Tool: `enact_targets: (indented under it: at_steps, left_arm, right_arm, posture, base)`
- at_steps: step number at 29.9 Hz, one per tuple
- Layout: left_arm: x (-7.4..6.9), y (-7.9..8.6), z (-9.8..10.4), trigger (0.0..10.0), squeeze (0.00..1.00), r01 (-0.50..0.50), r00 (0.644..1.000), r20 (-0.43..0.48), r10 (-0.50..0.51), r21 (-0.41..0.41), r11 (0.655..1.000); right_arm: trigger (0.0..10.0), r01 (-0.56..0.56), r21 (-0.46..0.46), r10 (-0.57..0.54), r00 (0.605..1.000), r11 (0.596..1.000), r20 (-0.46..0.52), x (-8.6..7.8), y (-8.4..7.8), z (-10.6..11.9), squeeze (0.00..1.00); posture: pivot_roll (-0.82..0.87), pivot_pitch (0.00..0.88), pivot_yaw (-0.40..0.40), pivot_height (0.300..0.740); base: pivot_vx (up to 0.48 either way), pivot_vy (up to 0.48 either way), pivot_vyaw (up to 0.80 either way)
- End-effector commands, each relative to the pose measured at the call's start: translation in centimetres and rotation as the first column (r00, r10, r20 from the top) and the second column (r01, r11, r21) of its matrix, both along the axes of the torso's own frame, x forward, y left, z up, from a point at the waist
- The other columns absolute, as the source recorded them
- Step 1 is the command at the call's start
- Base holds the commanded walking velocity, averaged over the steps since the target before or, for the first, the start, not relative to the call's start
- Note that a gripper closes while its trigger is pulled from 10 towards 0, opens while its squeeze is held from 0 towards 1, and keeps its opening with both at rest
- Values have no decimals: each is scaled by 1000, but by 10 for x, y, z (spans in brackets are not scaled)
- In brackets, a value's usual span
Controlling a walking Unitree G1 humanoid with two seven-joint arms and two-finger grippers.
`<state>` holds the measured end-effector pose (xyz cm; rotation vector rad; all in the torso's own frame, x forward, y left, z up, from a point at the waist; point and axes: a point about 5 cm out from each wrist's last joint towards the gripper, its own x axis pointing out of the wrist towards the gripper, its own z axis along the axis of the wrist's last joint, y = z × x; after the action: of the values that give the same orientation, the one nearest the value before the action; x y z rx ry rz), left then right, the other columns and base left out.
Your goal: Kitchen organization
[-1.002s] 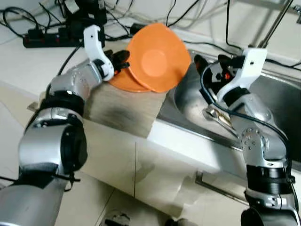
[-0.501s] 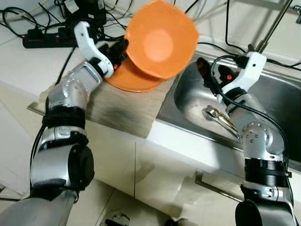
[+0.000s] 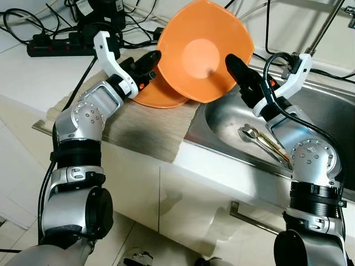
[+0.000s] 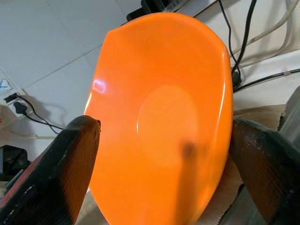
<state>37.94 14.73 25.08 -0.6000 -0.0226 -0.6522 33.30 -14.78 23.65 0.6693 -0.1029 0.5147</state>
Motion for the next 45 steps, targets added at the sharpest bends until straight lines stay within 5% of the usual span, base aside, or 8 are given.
enact_targets:
  at_steps: [1,2,3,40,45]
  left_arm:
    - [-4,-4,11,0,0,22,999,40,-21,-15,1000]
    - [-6,-5,12,0,0,36,998,48,-35,-17,999]
    - [-8,-6,14,0,0,52,997,58,-50,-22,998]
    - [-17,-10,18,0,0,126,985,124,-120,-35,991]
    - [-12,-9,12,0,0,19,992,123,-33,109,994]
  right_arm:
    - [10000,-21,-15,22,1000,1000,12,-3,0,3,0]
    - [3922,-7,-23,7,1000,1000,-15,-2,-1,-1,0]
    - [0,15,-23,-16,999,1000,-48,-1,-4,-7,0]
    - [0,71,-22,-72,993,997,-89,3,-14,-13,0]
    - [0,86,-29,-88,992,996,-86,3,-16,-12,0]
  posture:
    - [14,0,-40,740]
    - [13,0,-37,740]
    - [13,0,-37,740]
    - [6,0,-37,740]
    - [6,0,-38,740]
  base:
    - [0,0,0]
    - [0,0,0]
    - [0,0,0]
    - [0,0,0]
    - [0,0,0]
